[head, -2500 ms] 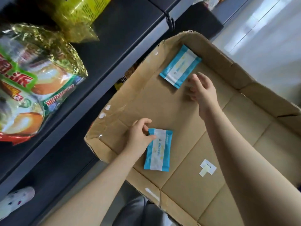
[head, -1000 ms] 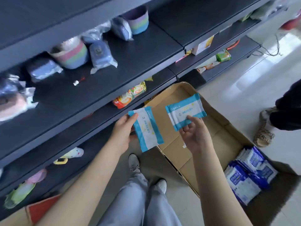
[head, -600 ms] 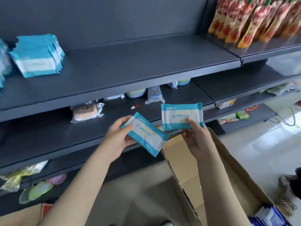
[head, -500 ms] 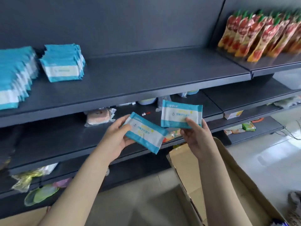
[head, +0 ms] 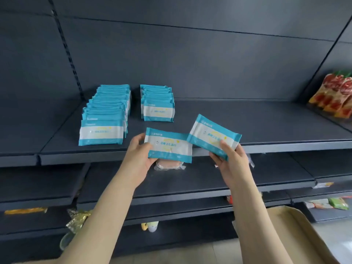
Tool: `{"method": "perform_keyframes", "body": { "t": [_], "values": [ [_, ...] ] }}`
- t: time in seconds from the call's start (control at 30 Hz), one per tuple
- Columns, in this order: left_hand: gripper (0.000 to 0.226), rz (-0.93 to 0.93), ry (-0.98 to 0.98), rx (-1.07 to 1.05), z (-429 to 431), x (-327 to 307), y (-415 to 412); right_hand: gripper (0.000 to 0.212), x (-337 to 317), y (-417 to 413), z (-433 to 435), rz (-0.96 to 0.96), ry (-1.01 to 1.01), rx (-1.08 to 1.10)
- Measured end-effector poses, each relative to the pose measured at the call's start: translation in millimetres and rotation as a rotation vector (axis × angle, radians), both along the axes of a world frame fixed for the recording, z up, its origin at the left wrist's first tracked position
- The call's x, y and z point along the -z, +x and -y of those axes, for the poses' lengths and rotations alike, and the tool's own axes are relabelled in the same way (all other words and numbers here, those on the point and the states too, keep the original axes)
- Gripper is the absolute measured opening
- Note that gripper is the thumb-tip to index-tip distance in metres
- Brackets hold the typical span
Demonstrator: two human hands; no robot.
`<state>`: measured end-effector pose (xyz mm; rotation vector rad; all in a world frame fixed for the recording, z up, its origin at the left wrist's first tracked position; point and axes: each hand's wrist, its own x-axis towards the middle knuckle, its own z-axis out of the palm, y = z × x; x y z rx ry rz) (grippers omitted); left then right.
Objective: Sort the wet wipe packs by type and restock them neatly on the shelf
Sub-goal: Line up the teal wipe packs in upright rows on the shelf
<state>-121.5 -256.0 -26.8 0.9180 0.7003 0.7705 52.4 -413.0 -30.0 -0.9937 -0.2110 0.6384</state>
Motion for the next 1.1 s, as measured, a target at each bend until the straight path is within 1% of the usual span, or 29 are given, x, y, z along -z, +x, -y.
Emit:
{"method": "perform_keyframes", "body": {
  "t": [0.1, 0.17, 0.27, 0.37, 0.43, 0.53, 0.67, 0.77, 0.87, 1.0, 1.1],
  "values": [
    [0.027, 0.024, 0.027, -0.037, -25.2, 0.8, 7.1, 0.02, -2.4, 5.6, -25.5, 0.055, -0.031, 0.017],
    [0.022, -0.023, 0.085, -0.056, -42.6, 4.5, 17.1, 0.024, -3.9, 11.9, -42.0, 0.09, -0.047, 0.015],
    [0.029, -0.139, 0.184, -0.094, -71.1, 11.5, 38.2, 0.03, -4.7, 26.9, -65.9, 0.146, -0.059, 0.004],
    [0.037, -0.273, 0.314, -0.154, -102.0, 17.4, 60.2, 0.03, -3.7, 47.6, -89.9, 0.189, -0.078, -0.023],
    [0.036, -0.389, 0.455, -0.193, -120.2, 19.1, 72.9, 0.029, -2.2, 61.9, -105.8, 0.208, -0.108, -0.043],
    [0.027, -0.481, 0.588, -0.234, -144.3, 22.9, 88.3, 0.025, 2.7, 80.5, -127.5, 0.234, -0.137, -0.086],
    [0.032, -0.591, 0.712, -0.302, -167.1, 27.9, 99.4, 0.02, 12.1, 93.3, -150.7, 0.359, -0.21, -0.168],
    [0.031, -0.596, 0.72, -0.317, -169.7, 27.0, 101.5, 0.017, 18.2, 92.4, -163.9, 0.522, -0.281, -0.204],
    [0.026, -0.557, 0.666, -0.309, -169.2, 27.0, 97.9, 0.016, 23.0, 87.1, -178.2, 0.661, -0.353, -0.203],
    [0.013, -0.503, 0.614, -0.319, -168.1, 26.3, 92.3, 0.028, 31.7, 75.6, -200.1, 0.779, -0.488, -0.137],
    [0.019, -0.454, 0.534, -0.307, -165.7, 25.1, 91.0, 0.037, 31.1, 66.3, -212.2, 0.89, -0.579, -0.048]
  ]
}}
